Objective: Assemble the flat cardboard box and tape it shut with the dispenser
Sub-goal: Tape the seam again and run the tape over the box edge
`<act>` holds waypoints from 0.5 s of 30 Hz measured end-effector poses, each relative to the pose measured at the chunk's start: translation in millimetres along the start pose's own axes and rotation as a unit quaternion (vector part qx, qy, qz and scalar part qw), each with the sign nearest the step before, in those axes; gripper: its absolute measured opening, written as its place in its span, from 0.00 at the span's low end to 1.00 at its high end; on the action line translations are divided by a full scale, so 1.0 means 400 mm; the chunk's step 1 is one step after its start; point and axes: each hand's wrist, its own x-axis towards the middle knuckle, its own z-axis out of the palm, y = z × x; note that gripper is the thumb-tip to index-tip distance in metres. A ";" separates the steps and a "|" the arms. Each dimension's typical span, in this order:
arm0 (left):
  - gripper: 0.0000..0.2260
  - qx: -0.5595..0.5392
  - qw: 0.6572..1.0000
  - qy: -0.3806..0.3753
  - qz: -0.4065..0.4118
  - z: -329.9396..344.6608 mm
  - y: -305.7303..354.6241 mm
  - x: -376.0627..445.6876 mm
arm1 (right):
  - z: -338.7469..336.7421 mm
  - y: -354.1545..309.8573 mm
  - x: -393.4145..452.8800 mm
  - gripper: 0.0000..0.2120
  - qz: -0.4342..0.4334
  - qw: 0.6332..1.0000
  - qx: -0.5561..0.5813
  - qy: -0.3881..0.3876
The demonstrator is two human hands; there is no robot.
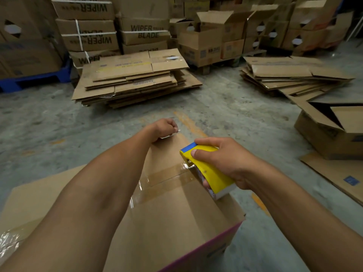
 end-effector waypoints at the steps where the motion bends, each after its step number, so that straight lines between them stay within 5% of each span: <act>1: 0.03 -0.002 1.000 0.000 0.001 0.002 -0.002 0.000 | 0.000 0.000 0.000 0.21 0.001 1.000 -0.002 0.001; 6: 0.07 -0.037 0.998 -0.022 -0.041 0.008 -0.012 0.003 | 0.005 -0.001 -0.002 0.21 0.000 1.000 -0.010 0.007; 10: 0.36 -0.003 0.998 0.038 -0.054 0.011 -0.037 0.012 | 0.007 0.003 0.003 0.21 0.000 1.000 -0.015 0.015; 13: 0.21 0.046 0.982 0.159 0.091 0.025 -0.049 0.001 | 0.002 0.007 0.007 0.20 0.003 1.000 -0.012 0.029; 15: 0.15 0.071 0.969 0.168 0.169 0.039 -0.053 -0.037 | -0.001 0.008 0.007 0.20 0.000 0.999 -0.019 0.039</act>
